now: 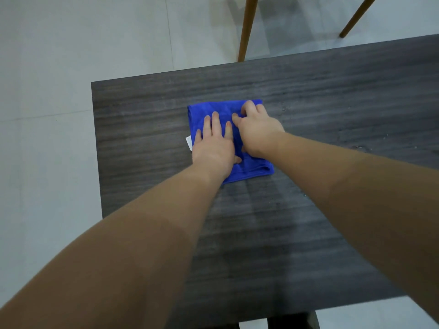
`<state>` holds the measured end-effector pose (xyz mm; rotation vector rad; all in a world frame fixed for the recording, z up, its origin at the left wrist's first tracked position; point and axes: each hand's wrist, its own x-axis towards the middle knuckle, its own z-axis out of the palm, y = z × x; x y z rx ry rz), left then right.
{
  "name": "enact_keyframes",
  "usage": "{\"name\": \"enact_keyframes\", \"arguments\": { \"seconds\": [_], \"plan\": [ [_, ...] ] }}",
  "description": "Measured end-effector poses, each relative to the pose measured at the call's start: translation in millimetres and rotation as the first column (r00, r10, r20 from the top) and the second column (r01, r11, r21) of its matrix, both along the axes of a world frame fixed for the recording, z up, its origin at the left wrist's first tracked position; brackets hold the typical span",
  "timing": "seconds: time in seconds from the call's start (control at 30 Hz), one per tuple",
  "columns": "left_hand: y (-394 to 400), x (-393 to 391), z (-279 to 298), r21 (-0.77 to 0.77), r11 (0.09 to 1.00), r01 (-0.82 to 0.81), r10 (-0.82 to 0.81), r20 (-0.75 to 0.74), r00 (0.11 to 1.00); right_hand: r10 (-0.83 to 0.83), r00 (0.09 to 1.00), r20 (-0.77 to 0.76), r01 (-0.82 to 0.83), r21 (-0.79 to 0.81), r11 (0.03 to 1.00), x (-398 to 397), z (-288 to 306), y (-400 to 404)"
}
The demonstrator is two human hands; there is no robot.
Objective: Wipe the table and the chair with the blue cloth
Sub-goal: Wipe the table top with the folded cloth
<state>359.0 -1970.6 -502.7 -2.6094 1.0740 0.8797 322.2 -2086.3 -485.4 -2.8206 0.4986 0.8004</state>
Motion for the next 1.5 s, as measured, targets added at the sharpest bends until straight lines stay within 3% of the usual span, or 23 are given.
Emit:
{"name": "enact_keyframes", "arguments": {
  "seconds": [0.23,1.17,1.5],
  "plan": [
    [33.3,-50.5,-0.2,-0.003,0.999,0.043,-0.043,0.005,0.999,-0.034,0.999,-0.034,0.034,0.006,0.999,-53.0,4.2,34.8],
    [125.5,-237.3,1.0,0.053,0.998,0.02,-0.02,0.004,1.0,0.082,0.996,0.028,-0.082,0.0,0.997,-239.6,11.5,121.5],
    [157.7,-280.1,0.7,0.038,0.997,0.07,-0.07,-0.011,0.998,0.022,1.0,0.004,-0.022,-0.023,1.0,-287.9,11.1,159.4]
  ]
}}
